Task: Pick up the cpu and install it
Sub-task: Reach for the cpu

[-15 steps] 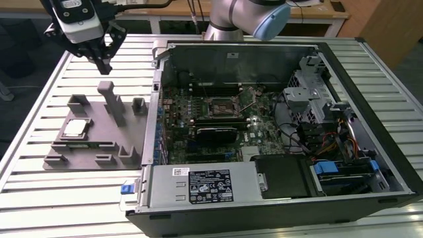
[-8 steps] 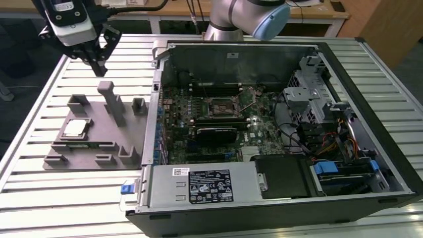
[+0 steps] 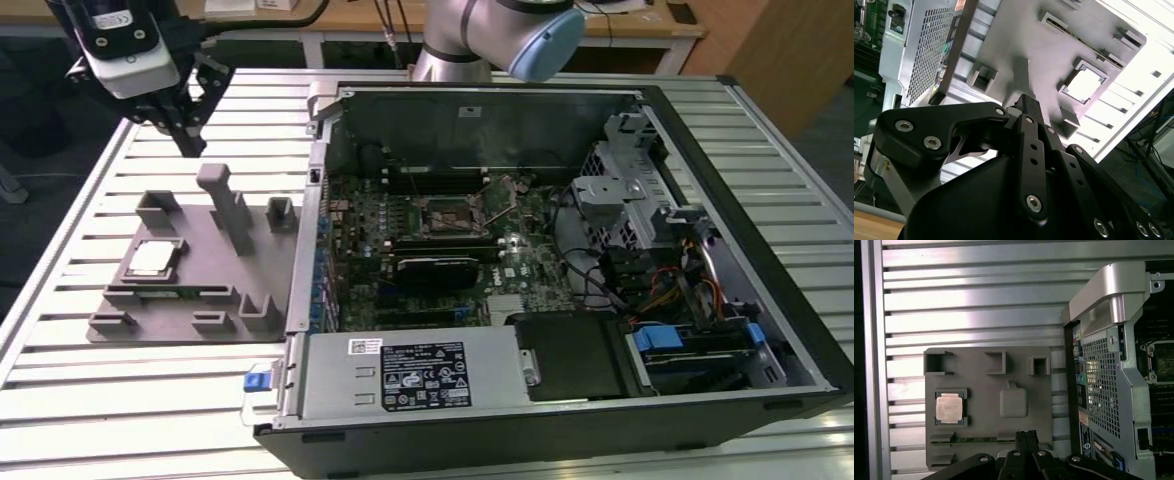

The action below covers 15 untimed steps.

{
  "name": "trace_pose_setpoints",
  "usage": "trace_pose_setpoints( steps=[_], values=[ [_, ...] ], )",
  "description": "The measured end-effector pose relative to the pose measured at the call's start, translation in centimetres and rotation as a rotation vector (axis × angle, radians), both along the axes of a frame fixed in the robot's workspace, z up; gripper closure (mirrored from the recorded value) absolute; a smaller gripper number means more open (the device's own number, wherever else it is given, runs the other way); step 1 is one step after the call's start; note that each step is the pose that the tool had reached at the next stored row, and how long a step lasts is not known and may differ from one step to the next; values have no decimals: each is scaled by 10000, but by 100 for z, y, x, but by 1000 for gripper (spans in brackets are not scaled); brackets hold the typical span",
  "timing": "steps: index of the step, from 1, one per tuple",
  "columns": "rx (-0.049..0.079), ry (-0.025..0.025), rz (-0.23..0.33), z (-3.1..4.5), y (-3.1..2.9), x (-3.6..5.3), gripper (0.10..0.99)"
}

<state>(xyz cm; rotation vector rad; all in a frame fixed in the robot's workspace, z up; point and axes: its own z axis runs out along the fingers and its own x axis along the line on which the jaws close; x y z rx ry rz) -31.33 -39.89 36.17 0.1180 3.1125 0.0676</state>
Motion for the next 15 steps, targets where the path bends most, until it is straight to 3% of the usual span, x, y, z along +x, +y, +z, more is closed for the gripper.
trace_pose_setpoints(
  steps=[15],
  values=[
    [0,0,1,-68,0,-192,980]
  ],
)
